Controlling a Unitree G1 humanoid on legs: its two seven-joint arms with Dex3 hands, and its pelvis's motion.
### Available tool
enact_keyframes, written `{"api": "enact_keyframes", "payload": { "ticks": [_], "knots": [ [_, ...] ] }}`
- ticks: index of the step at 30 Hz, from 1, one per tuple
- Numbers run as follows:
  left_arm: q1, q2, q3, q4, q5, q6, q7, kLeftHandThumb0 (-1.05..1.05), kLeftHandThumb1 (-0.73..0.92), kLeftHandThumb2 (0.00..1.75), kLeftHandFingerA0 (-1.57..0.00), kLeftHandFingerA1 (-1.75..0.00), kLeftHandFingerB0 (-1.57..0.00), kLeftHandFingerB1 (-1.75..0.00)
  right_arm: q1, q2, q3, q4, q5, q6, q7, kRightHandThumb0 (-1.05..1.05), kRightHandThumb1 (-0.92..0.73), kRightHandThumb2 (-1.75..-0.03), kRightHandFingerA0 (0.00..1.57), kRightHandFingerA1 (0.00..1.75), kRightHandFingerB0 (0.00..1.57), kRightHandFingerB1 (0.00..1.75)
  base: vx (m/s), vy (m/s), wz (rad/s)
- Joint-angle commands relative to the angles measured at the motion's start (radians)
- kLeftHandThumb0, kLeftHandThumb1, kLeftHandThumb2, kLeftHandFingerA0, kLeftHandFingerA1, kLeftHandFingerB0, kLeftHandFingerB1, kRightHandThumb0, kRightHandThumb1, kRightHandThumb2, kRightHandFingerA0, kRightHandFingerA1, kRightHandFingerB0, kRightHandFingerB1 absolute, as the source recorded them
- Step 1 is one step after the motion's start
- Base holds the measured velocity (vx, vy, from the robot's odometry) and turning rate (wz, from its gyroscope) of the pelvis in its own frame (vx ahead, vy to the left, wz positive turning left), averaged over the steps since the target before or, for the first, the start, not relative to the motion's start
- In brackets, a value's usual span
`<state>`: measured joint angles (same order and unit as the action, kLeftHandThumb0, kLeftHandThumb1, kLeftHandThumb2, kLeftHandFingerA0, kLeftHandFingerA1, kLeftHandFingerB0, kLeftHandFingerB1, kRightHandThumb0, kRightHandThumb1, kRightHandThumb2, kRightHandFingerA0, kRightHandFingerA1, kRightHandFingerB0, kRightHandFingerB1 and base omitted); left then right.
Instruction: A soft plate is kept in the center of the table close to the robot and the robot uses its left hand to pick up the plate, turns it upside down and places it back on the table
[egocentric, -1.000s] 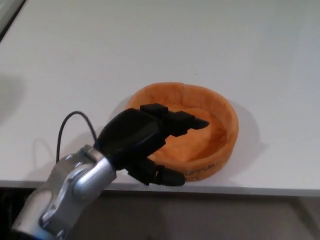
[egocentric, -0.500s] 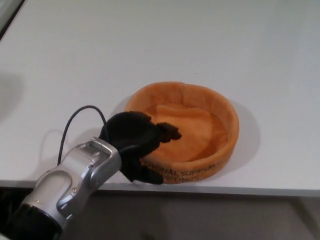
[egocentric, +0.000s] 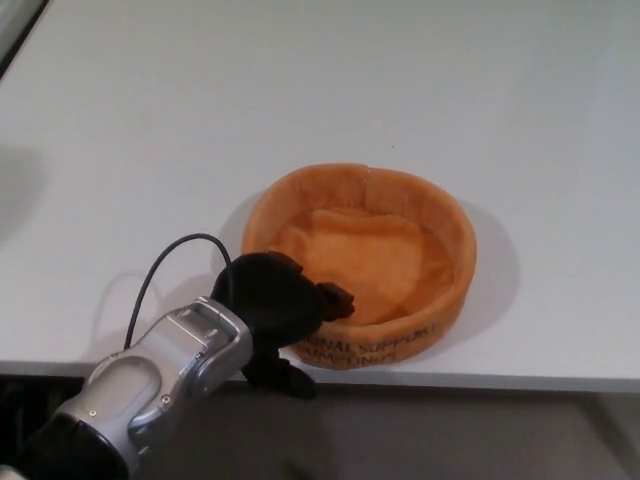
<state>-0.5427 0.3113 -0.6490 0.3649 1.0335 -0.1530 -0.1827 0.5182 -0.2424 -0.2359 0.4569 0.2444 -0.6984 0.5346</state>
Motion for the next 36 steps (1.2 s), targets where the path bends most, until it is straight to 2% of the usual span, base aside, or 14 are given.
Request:
{"api": "enact_keyframes", "payload": {
  "ticks": [1,5,6,13,14,17,19,23,24,26,28,32,34,36],
  "knots": [
    [-0.001,0.013,-0.078,-0.01,0.181,0.089,0.135,-0.62,0.58,0.58,-0.76,-1.16,-0.68,-0.74,0.007,-0.004,-0.001,0.004,-0.005,0.004,-0.009,-0.66,-0.89,-0.67,0.36,0.46,0.26,0.34,0.0,0.0,0.0],
    [0.004,-0.026,-0.097,0.017,0.222,0.147,0.284,-0.4,0.58,0.58,-0.97,-1.55,-0.8,-0.71,-0.002,-0.005,-0.003,0.01,-0.011,-0.009,-0.013,-0.66,-0.88,-0.67,0.36,0.46,0.27,0.34,0.0,0.0,0.0],
    [-0.015,-0.033,-0.11,0.032,0.242,0.154,0.312,-0.45,0.42,0.86,-1.33,-1.45,-0.9,-1.12,-0.009,-0.004,-0.003,0.009,-0.007,0.0,-0.015,-0.65,-0.88,-0.67,0.37,0.46,0.27,0.34,0.0,0.0,0.0],
    [-0.015,-0.023,-0.121,0.014,0.216,0.133,0.288,-0.33,0.44,0.87,-1.29,-1.4,-0.98,-1.16,0.005,-0.003,-0.004,0.001,0.015,0.021,-0.002,-0.68,-0.86,-0.66,0.38,0.47,0.29,0.35,0.0,0.0,0.0],
    [-0.006,-0.02,-0.118,0.001,0.201,0.126,0.261,-0.23,0.6,0.61,-0.98,-1.73,-0.85,-1.15,0.009,-0.006,-0.004,0.004,0.003,0.013,-0.007,-0.68,-0.87,-0.66,0.37,0.48,0.29,0.36,0.0,0.0,0.0],
    [0.013,-0.02,-0.09,-0.031,0.124,0.099,0.179,-0.19,0.57,0.58,-0.93,-1.75,-0.84,-1.22,0.01,-0.011,-0.003,0.003,-0.011,0.014,-0.015,-0.66,-0.88,-0.66,0.38,0.48,0.28,0.35,0.0,0.0,0.0],
    [0.017,-0.015,-0.074,-0.034,0.076,0.062,0.167,-0.31,0.42,0.84,-1.22,-1.39,-0.93,-1.19,0.006,-0.01,-0.001,0.008,-0.014,0.011,-0.016,-0.65,-0.88,-0.67,0.37,0.48,0.27,0.35,0.0,0.0,0.0],
    [0.037,-0.017,-0.065,-0.058,0.046,0.046,0.127,-0.38,0.41,0.82,-1.22,-1.42,-0.86,-1.16,0.026,-0.013,-0.002,0.003,-0.007,0.021,-0.007,-0.65,-0.88,-0.67,0.36,0.46,0.27,0.35,0.0,0.0,0.0],
    [0.049,-0.017,-0.066,-0.082,0.03,0.036,0.109,-0.35,0.57,0.57,-0.88,-1.75,-0.75,-1.22,0.029,-0.013,-0.004,0.007,-0.005,0.014,-0.005,-0.65,-0.88,-0.66,0.37,0.48,0.28,0.36,0.0,0.0,0.0],
    [0.052,-0.022,-0.059,-0.092,0.001,0.022,0.092,-0.36,0.43,0.83,-1.21,-1.41,-0.85,-1.15,0.027,-0.014,-0.002,0.0,-0.019,0.015,-0.017,-0.65,-0.88,-0.67,0.37,0.48,0.28,0.35,0.0,0.0,0.0],
    [0.07,-0.048,-0.049,-0.118,-0.086,-0.003,0.031,-0.26,0.67,0.58,-0.82,-1.75,-0.62,-1.65,0.036,-0.015,-0.002,-0.007,-0.036,0.018,-0.032,-0.66,-0.88,-0.67,0.38,0.45,0.27,0.33,0.0,0.0,0.0],
    [0.148,-0.085,-0.047,-0.236,-0.178,0.047,-0.1,-0.27,0.7,0.58,-0.77,-1.75,-0.61,-1.63,0.059,-0.009,0.005,0.006,-0.017,0.013,-0.003,-0.67,-0.7,-1.02,0.29,0.55,0.2,0.47,0.0,0.0,0.0],
    [0.173,-0.104,-0.036,-0.261,-0.207,0.059,-0.113,-0.26,0.68,0.57,-0.78,-1.75,-0.63,-1.63,0.055,-0.013,0.008,0.01,-0.021,0.011,-0.003,-0.67,-0.87,-0.66,0.36,0.46,0.27,0.34,0.0,0.0,0.0],
    [0.188,-0.135,-0.017,-0.278,-0.249,0.075,-0.129,-0.22,0.66,0.58,-0.82,-1.75,-0.62,-1.71,0.041,-0.017,0.006,0.016,-0.012,0.017,0.003,-0.68,-0.69,-1.02,0.29,0.55,0.19,0.47,0.0,0.0,0.0]
  ]
}}
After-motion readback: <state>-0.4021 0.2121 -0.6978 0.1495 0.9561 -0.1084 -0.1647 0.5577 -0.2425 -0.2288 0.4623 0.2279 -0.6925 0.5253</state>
